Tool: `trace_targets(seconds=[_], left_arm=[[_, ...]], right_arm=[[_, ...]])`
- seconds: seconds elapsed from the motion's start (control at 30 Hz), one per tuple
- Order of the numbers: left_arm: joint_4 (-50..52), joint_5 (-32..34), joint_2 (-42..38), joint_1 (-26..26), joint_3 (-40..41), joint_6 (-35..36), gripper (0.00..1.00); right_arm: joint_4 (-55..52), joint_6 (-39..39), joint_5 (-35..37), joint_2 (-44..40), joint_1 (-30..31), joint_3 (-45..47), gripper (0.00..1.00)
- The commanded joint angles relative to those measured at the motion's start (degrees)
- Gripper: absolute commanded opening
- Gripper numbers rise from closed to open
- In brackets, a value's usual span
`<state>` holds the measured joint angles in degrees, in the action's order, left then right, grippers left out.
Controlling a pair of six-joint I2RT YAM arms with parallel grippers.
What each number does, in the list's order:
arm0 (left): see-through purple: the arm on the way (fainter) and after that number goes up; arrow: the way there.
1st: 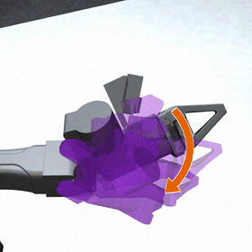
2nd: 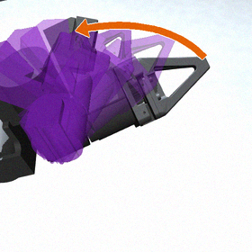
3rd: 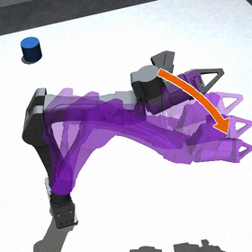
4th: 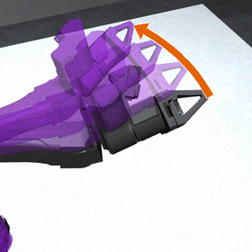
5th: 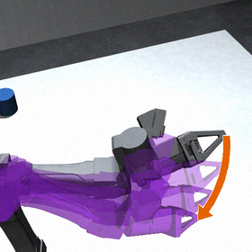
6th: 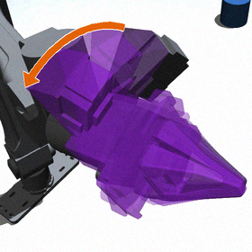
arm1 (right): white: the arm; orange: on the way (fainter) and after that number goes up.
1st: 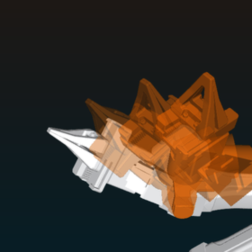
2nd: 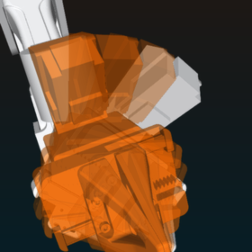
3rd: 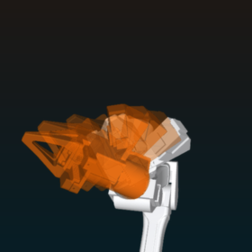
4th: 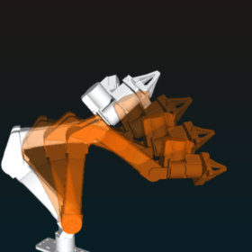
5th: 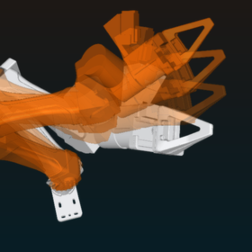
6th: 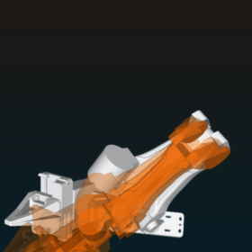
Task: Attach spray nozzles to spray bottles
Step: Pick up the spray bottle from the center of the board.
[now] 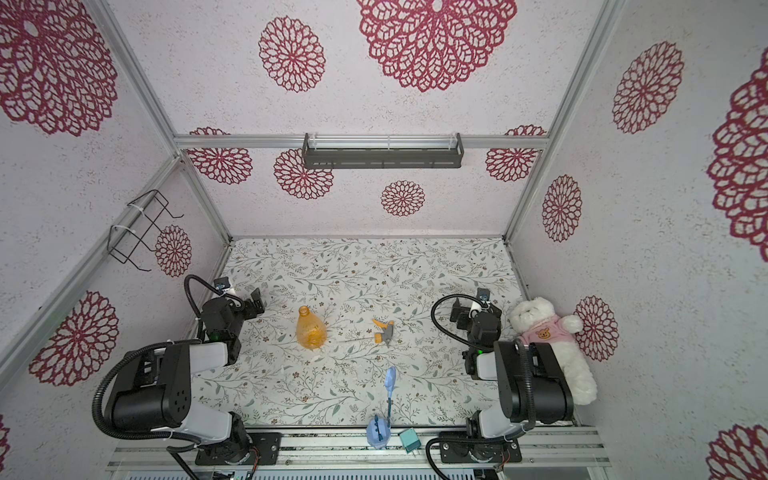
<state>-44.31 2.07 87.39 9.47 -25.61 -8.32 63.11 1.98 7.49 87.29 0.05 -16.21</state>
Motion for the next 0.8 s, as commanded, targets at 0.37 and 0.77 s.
trace_targets(seconds=[0.37, 0.77], left_arm=[[21.45, 3.88, -10.34, -1.04, -7.46, -0.35, 0.97], [78.75, -3.67, -24.33, -0.51, -40.37, -13.91, 0.97]], right_arm=[[-7.3, -1.18, -0.93, -10.4, 0.38, -0.42, 0.99], [-81.85, 12.11, -9.72, -22.91, 12.71, -47.33, 0.75]])
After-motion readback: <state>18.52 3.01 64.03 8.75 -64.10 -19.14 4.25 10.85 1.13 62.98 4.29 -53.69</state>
